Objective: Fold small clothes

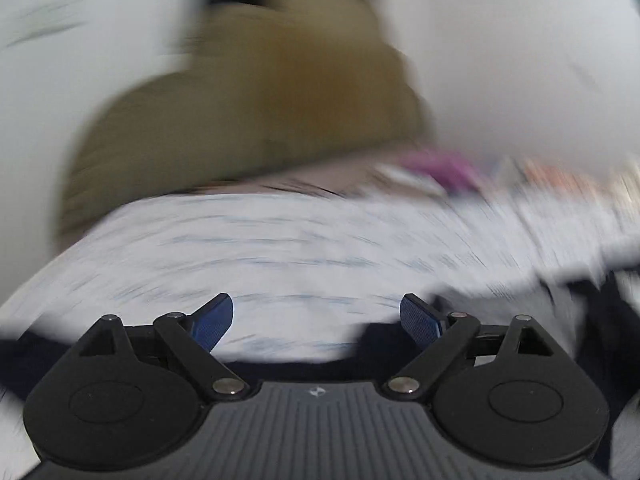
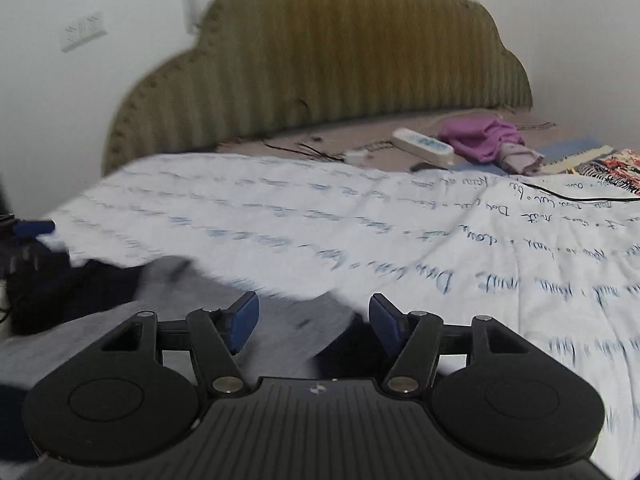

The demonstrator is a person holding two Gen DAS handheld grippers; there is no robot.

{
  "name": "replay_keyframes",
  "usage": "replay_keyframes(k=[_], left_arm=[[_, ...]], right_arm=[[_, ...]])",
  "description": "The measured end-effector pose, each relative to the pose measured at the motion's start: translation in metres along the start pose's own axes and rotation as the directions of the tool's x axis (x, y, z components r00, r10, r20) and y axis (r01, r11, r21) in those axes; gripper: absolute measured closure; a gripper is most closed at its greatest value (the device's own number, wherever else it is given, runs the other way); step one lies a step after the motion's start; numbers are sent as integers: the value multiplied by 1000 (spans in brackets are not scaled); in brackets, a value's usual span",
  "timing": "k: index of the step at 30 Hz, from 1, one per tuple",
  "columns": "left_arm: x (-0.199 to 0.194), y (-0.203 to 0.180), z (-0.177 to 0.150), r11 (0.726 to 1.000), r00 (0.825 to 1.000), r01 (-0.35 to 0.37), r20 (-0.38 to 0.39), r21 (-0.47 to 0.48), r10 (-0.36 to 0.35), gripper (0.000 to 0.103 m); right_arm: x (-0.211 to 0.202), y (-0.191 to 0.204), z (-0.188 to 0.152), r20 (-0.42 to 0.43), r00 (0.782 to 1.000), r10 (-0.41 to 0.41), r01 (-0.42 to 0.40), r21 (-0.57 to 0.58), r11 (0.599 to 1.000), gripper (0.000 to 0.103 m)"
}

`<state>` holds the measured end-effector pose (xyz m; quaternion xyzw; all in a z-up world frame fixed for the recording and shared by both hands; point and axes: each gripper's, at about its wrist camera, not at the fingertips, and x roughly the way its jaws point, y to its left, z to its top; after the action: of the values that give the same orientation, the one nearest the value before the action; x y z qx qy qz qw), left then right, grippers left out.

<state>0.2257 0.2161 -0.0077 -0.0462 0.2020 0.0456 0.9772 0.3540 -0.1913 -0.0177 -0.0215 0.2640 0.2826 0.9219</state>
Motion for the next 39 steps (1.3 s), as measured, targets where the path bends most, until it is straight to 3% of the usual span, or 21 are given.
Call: replay_keyframes(k=[2, 4, 5, 7, 9, 10, 11, 12, 14, 16, 17, 18, 22, 26, 28, 29, 31, 32, 35, 39], left_arm=[[-27, 51, -11, 974, 995, -88, 20, -210, 94, 11], [-43, 103, -23, 890, 978, -187, 6, -417, 208, 11], [-46, 129, -28, 820, 962, -243, -20, -517, 273, 11], [-48, 175, -39, 643, 932, -308, -84, -701, 354, 11], [-45, 213, -52, 487, 944, -257, -108, -835, 313, 11], [-38, 222, -55, 442, 954, -235, -118, -866, 277, 11], [-32, 227, -56, 432, 959, -226, -122, -873, 255, 11], [-27, 225, -54, 444, 960, -223, -117, -868, 254, 11], [-13, 217, -47, 508, 965, -215, -101, -834, 243, 12], [-2, 210, -41, 557, 957, -239, -96, -795, 274, 21], [1, 210, -40, 551, 946, -261, -97, -793, 309, 32], [4, 214, -41, 521, 941, -259, -91, -813, 326, 33], [4, 240, -50, 344, 941, -177, -56, -922, 335, 32], [7, 259, -52, 263, 927, -172, -65, -949, 369, 33], [11, 264, -49, 270, 917, -212, -95, -939, 388, 60], [12, 264, -48, 286, 910, -241, -114, -927, 398, 87], [14, 261, -45, 325, 895, -301, -147, -896, 422, 92], [14, 257, -41, 361, 888, -323, -150, -875, 434, 93], [9, 228, -21, 516, 871, -356, -77, -779, 485, 93], [2, 128, 18, 817, 899, -312, 128, -486, 419, 93]], right_arm=[[-19, 24, -19, -8, 1000, 31, -31, -40, 999, 33], [-22, 47, -38, -40, 999, 6, -10, -115, 993, 29], [-19, 57, -48, -69, 997, -21, 10, -159, 987, 28], [-5, 71, -62, -128, 989, -78, 50, -204, 978, 27], [-2, 71, -71, -96, 991, -92, 75, -163, 984, 22], [0, 70, -72, -93, 991, -92, 78, -143, 987, 19], [1, 67, -72, -96, 991, -93, 81, -121, 989, 17], [1, 64, -72, -101, 991, -85, 76, -90, 993, 15], [1, 55, -72, -106, 993, -48, 45, -29, 999, 12], [-1, 52, -74, -106, 994, -17, 16, -7, 1000, 7], [0, 52, -75, -109, 994, -13, 12, -10, 1000, 6], [0, 54, -76, -112, 994, -14, 12, -19, 1000, 5], [1, 59, -76, -117, 993, -24, 19, -39, 999, 3], [0, 55, -77, -111, 994, -2, 0, -16, 1000, 2], [0, 54, -76, -109, 994, 6, -7, -9, 1000, 2], [0, 54, -76, -107, 994, 8, -9, -6, 1000, 2], [0, 53, -76, -104, 995, 12, -12, -1, 1000, 2], [0, 53, -76, -102, 995, 13, -13, 2, 1000, 2], [-1, 52, -76, -98, 995, 22, -20, 14, 1000, 2], [-2, 46, -76, -87, 995, 45, -41, 50, 998, 2]])
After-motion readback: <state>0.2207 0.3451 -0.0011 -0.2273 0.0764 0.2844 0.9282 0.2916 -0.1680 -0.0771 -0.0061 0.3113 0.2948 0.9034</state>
